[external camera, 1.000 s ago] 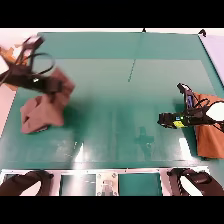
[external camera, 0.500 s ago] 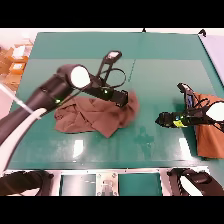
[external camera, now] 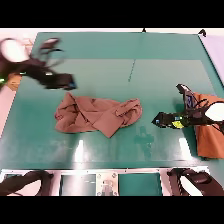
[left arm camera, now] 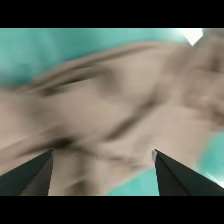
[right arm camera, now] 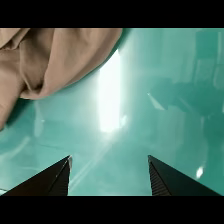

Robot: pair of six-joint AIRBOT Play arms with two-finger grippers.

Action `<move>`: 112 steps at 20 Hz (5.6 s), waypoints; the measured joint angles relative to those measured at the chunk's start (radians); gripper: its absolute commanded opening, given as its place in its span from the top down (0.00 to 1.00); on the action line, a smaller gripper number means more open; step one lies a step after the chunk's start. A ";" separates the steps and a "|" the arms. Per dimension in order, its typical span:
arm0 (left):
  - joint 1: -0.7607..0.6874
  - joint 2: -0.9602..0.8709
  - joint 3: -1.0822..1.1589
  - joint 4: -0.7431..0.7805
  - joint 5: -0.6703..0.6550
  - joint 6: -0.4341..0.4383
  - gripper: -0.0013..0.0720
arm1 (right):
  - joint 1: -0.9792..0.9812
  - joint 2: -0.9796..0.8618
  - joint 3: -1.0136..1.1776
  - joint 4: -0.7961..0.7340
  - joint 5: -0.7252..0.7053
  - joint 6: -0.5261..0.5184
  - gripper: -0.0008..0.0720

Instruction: Fold the shirts.

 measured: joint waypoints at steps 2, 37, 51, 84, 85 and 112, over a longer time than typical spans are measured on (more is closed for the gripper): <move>0.129 0.057 -0.112 0.030 -0.013 0.009 0.02 | 0.000 -0.006 -0.034 0.041 -0.043 0.003 0.24; 0.383 0.208 0.180 -0.715 0.168 0.463 0.95 | -0.138 -0.302 0.868 0.440 -0.039 -0.332 0.97; 0.276 0.357 -0.439 -0.611 0.110 0.467 0.95 | -0.070 0.006 -0.004 0.356 -0.254 -0.378 0.97; 0.143 0.184 -0.803 -0.606 0.371 0.566 0.95 | 0.132 -0.265 0.306 0.512 -0.196 -0.293 0.97; 0.143 0.184 -0.803 -0.604 0.370 0.568 0.95 | 0.067 -0.272 0.381 0.494 -0.187 -0.287 0.97; 0.155 -0.044 -0.473 -0.423 0.341 0.583 0.26 | -0.293 -0.935 0.668 0.548 -0.177 -0.386 0.97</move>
